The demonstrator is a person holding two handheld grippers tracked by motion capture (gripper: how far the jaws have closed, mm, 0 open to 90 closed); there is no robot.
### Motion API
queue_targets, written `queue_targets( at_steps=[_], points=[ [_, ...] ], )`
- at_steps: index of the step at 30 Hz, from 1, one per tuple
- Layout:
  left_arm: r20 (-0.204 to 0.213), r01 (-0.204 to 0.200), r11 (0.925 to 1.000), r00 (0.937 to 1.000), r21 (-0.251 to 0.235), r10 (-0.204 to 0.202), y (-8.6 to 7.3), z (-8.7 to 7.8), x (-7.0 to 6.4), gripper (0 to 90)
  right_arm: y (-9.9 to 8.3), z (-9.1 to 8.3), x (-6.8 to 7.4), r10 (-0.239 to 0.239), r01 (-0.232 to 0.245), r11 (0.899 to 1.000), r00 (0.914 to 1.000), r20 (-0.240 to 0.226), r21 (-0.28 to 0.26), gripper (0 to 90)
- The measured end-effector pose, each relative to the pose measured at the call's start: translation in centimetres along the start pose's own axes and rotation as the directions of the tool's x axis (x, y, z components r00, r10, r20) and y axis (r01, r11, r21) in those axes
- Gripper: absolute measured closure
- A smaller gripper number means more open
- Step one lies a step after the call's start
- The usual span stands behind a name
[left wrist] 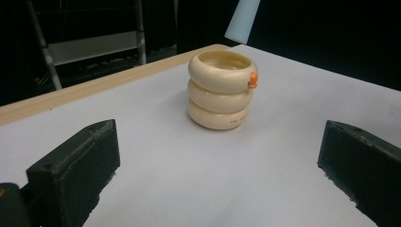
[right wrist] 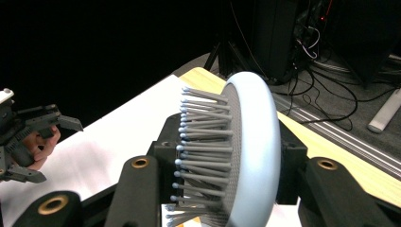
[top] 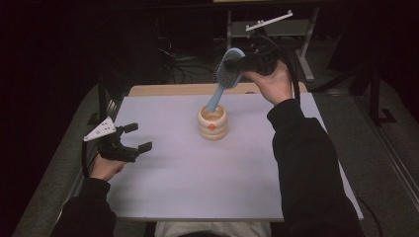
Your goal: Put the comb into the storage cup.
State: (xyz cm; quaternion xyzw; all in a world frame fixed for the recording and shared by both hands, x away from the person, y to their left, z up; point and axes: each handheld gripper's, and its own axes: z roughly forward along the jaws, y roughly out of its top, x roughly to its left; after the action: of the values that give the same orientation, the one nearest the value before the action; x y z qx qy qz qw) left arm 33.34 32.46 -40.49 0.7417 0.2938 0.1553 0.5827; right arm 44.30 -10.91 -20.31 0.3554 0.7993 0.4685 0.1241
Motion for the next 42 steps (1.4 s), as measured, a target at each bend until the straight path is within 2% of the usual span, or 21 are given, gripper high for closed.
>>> queue_targets(
  at_steps=[3, 9, 12, 14, 20, 23, 33, 37, 42],
  points=[
    [-0.006, -0.001, 0.9999, 1.0000, 0.011, 0.001, -0.5, -0.4, 0.1, 0.0, -0.2, 0.4, -0.2, -0.003, 0.003, 1.000, 1.0000, 0.000, 0.010, 54.9],
    [-0.020, -0.003, 1.0000, 0.9998, -0.006, 0.003, -1.3, -1.3, 0.1, 0.0, -0.6, 1.4, -0.7, 0.004, -0.004, 1.000, 1.0000, 0.002, 0.027, 54.9],
    [-0.042, -0.011, 0.9999, 0.9991, 0.011, 0.011, -1.6, -1.6, -0.1, 0.0, -1.0, 2.1, -0.9, 0.004, -0.004, 0.999, 1.0000, 0.002, 0.036, 54.8],
    [-0.050, -0.012, 0.9999, 0.9987, 0.000, 0.012, -1.9, -1.8, -0.2, 0.0, -1.2, 2.5, -1.0, 0.005, -0.005, 0.999, 1.0000, 0.005, 0.048, 54.8],
    [-0.057, 0.005, 1.0000, 0.9984, 0.006, -0.004, -2.7, -2.3, -0.1, 0.0, -1.6, 3.9, -1.4, 0.007, -0.008, 0.998, 1.0000, 0.007, 0.068, 54.8],
    [-0.059, 0.010, 0.9999, 0.9982, -0.011, -0.011, -3.0, -2.5, -0.1, 0.0, -1.9, 4.5, -1.5, 0.008, -0.008, 0.997, 0.9999, 0.008, 0.079, 54.7],
    [-0.085, 0.021, 0.9996, 0.9961, -0.019, -0.023, -3.4, -3.0, 0.2, 0.0, -3.0, 6.0, -2.1, 0.016, -0.017, 0.994, 0.9998, 0.008, 0.107, 54.7],
    [-0.095, 0.015, 0.9999, 0.9953, 0.000, -0.015, -3.7, -2.9, 0.3, 0.0, -3.6, 6.4, -2.4, 0.028, -0.028, 0.994, 0.9996, 0.004, 0.105, 54.5],
    [-0.098, 0.021, 0.9998, 0.9949, -0.003, -0.021, -3.7, -2.9, 0.4, 0.0, -4.7, 7.0, -2.8, 0.048, -0.048, 0.994, 0.9988, -0.004, 0.096, 54.5]
  ],
)
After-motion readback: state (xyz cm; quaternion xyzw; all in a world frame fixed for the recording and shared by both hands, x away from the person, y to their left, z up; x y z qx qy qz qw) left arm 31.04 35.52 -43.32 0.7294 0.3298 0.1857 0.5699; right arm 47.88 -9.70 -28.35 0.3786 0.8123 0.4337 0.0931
